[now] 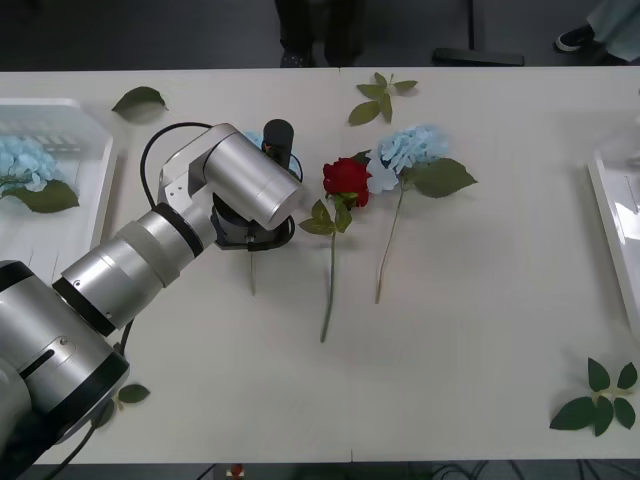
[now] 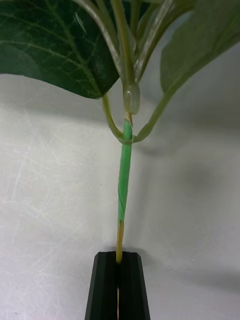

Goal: Place the red flowers into the right box and the blue flowers into the left box. If a person shows an open palm, hand one flower to the person first, then continue sorting.

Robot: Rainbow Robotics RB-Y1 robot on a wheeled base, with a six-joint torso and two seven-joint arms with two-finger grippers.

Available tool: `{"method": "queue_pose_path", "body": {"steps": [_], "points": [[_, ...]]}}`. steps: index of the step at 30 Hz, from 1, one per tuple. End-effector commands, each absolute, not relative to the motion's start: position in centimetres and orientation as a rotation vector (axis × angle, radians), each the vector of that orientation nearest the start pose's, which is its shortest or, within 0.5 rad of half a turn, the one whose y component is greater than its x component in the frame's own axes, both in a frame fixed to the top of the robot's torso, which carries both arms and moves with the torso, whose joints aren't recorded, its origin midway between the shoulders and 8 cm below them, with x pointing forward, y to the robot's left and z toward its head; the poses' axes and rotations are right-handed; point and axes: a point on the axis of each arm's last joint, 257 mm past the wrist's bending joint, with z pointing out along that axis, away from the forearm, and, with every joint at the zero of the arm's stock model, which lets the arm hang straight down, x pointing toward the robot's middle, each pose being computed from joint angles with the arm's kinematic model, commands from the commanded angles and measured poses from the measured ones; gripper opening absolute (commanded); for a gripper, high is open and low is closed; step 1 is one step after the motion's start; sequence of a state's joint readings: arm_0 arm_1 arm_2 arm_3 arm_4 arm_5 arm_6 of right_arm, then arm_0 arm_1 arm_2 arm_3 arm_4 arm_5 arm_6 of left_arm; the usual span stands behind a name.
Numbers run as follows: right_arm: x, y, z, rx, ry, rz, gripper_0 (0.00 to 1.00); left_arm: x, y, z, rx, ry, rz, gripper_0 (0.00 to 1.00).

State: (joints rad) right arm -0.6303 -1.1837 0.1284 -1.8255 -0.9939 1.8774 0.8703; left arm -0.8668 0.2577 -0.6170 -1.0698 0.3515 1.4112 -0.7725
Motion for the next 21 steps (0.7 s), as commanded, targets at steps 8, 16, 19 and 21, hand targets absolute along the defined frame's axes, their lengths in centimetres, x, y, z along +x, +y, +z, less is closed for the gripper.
{"method": "queue_pose_path", "body": {"steps": [8, 16, 19, 21], "points": [[46.8, -54.4, -10.7, 0.350, 2.658, -0.437, 0.00, 55.6, 15.3, -27.5, -0.187, 2.677, 0.227, 0.00], [48.1, -62.2, -14.5, 0.316, 2.611, -0.561, 0.00, 54.3, 25.5, -20.4, -0.221, 2.633, 0.462, 0.00], [48.9, -64.0, -15.6, 0.300, 2.567, -0.602, 0.00, 53.7, 29.5, -17.8, -0.246, 2.613, 0.517, 0.00], [49.3, -65.0, -16.7, 0.315, 2.545, -0.610, 0.00, 53.2, 32.3, -16.3, -0.260, 2.602, 0.550, 0.00]]}}
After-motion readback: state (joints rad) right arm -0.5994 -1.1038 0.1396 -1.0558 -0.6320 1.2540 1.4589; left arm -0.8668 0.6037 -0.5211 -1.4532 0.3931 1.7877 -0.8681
